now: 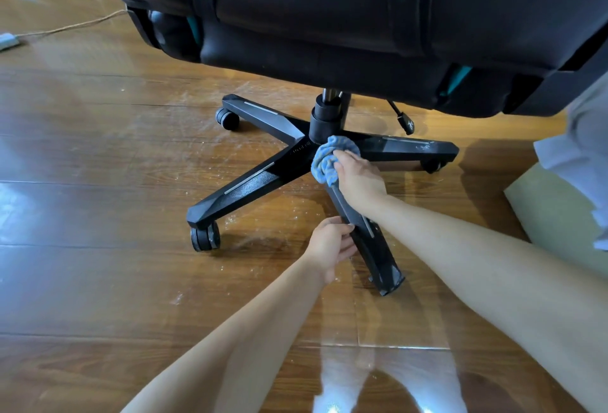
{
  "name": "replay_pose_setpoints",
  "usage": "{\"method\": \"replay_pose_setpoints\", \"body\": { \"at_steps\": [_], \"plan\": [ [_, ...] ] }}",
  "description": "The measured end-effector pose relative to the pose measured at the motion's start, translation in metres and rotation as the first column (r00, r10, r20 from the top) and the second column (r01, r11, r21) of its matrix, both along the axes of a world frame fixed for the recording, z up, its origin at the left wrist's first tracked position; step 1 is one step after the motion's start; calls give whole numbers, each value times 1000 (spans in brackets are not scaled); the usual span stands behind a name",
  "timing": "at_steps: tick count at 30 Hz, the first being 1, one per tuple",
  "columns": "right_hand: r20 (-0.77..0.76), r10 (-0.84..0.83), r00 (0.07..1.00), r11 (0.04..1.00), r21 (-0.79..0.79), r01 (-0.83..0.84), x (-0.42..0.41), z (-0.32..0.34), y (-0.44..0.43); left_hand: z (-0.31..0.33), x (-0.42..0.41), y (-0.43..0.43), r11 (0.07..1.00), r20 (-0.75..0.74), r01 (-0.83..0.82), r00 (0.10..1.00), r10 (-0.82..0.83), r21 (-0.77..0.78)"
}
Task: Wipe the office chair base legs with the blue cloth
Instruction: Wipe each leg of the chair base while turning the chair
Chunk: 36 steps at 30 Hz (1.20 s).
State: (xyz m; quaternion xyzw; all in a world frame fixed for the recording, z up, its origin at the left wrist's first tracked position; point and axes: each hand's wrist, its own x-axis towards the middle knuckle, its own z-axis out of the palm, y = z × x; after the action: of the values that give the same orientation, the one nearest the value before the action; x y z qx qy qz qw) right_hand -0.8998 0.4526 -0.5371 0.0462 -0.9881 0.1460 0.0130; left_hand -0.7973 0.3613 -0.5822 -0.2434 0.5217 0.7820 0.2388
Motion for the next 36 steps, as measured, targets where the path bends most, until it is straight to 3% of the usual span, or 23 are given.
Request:
{"method": "replay_pose_setpoints", "body": {
  "at_steps": [3, 6, 8, 12, 20, 25, 31, 36],
  "plan": [
    [28, -49, 998, 998, -39, 51, -6, 2, -3, 0, -2, -3, 1000, 20, -12, 1000, 12, -1],
    [-5, 95, 995, 995, -39, -95, 22, -10, 16, 0, -3, -4, 1000, 9, 6, 1000, -6, -3],
    [-39, 200, 979, 979, 51, -198, 43, -22, 34, 0, -4, -5, 1000, 11, 25, 1000, -25, 12],
    [-81, 259, 963, 962, 107, -250, 73, -33, 50, -1, -6, -7, 1000, 11, 30, 1000, -29, -7],
    [27, 119, 993, 993, 14, -119, 16, -15, 13, 6, -1, -6, 999, 42, 34, 999, -32, -36],
    [11, 140, 990, 988, -71, -139, -3, -14, 6, 9, -2, -7, 992, 55, 70, 996, -64, -101],
    [-67, 348, 935, 930, 150, -335, 38, -26, 38, 11, -3, -11, 993, 48, 79, 996, -75, -85],
    [-10, 343, 939, 922, 197, -335, 27, -21, 23, 10, 2, -7, 988, 40, 98, 995, -94, -119]
  ]
}}
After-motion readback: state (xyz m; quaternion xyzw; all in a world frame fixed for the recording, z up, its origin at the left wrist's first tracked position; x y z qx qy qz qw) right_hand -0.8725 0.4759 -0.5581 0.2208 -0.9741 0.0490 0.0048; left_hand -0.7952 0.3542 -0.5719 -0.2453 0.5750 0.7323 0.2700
